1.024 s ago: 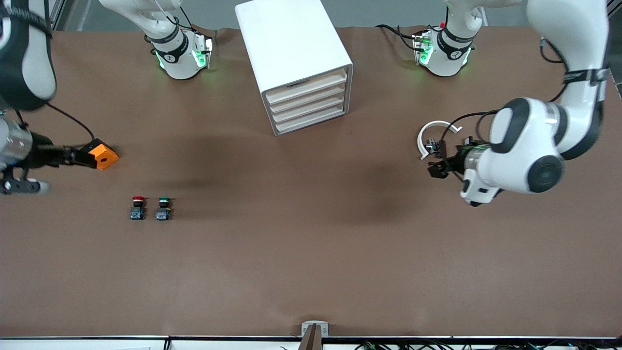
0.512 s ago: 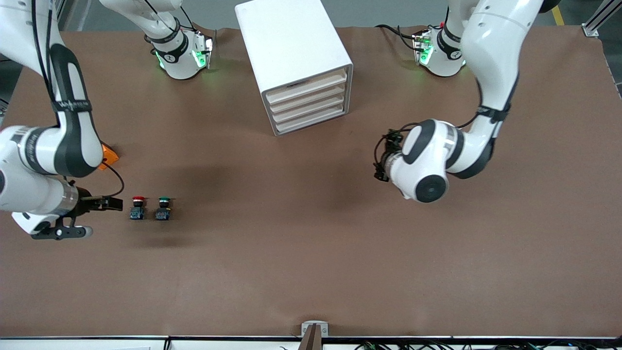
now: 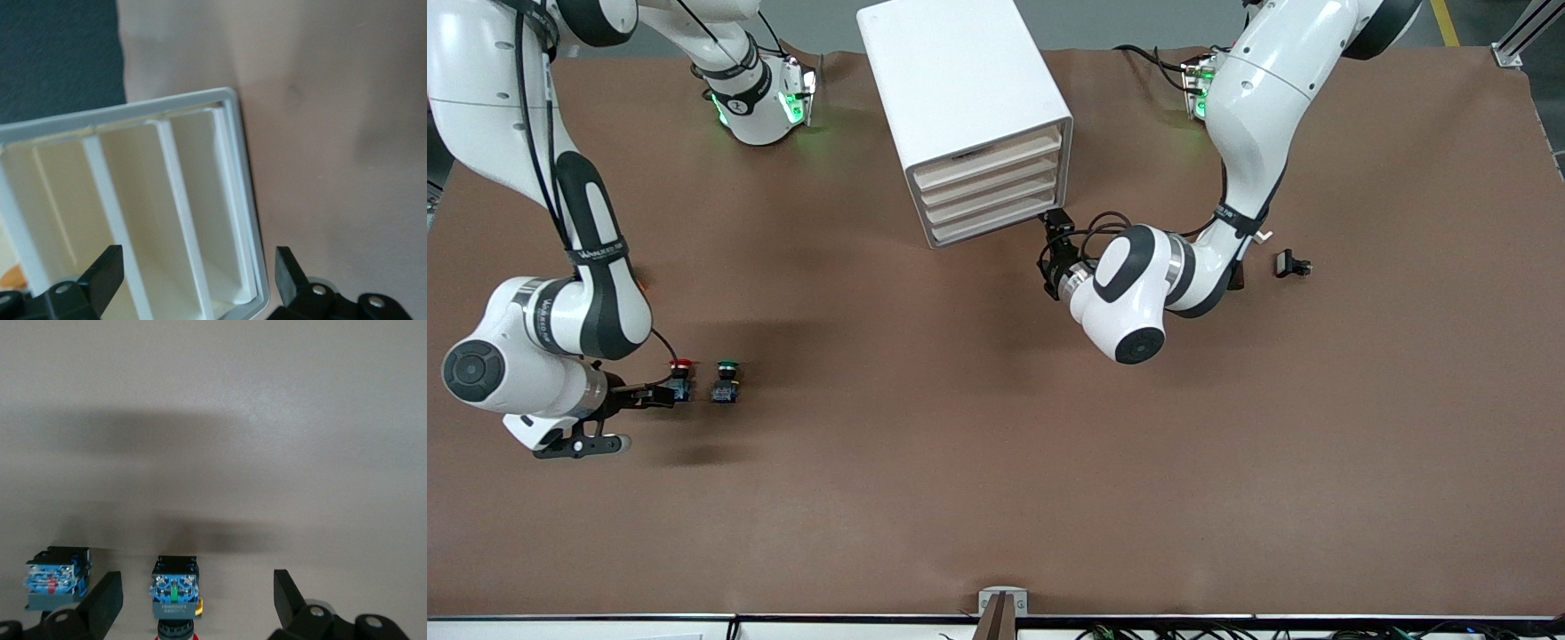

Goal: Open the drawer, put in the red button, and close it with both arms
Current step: 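Pull the drawer open with the left gripper while the right gripper grasps the button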

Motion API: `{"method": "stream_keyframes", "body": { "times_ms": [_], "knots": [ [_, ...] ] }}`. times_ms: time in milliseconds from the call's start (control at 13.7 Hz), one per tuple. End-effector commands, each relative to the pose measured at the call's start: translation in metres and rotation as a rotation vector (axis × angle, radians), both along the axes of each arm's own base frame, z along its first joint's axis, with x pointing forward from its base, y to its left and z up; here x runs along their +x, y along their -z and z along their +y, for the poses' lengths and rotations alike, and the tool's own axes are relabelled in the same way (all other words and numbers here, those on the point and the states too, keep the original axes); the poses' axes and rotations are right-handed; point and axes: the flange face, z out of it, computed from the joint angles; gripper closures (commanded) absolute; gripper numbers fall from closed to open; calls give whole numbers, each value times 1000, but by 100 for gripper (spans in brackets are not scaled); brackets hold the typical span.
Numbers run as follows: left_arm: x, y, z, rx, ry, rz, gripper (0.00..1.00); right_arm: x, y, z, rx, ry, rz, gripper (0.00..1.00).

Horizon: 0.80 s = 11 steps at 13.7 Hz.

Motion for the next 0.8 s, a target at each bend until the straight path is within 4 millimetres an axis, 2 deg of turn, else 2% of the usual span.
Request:
{"method": "stream_keyframes", "body": {
  "times_ms": [0, 73, 146, 293, 439, 732],
  "knots": [
    [-20, -5, -26, 29, -8, 104, 10, -11, 14, 3, 7, -16, -16, 0],
    [-27, -3, -34, 29, -7, 128, 23, -17, 22, 4, 7, -19, -5, 0],
    [-30, -2, -37, 24, -17, 145, 31, -22, 27, 5, 10, -17, 5, 0],
    [-47, 0, -55, 33, -3, 180, 46, -31, 37, 6, 14, -18, 26, 0],
    [-54, 9, -59, 60, -6, 203, 52, -39, 44, 7, 16, -17, 46, 0],
    [-70, 17, -73, 56, 9, 244, 53, -47, 49, 5, 19, -13, 64, 0]
  ]
}}
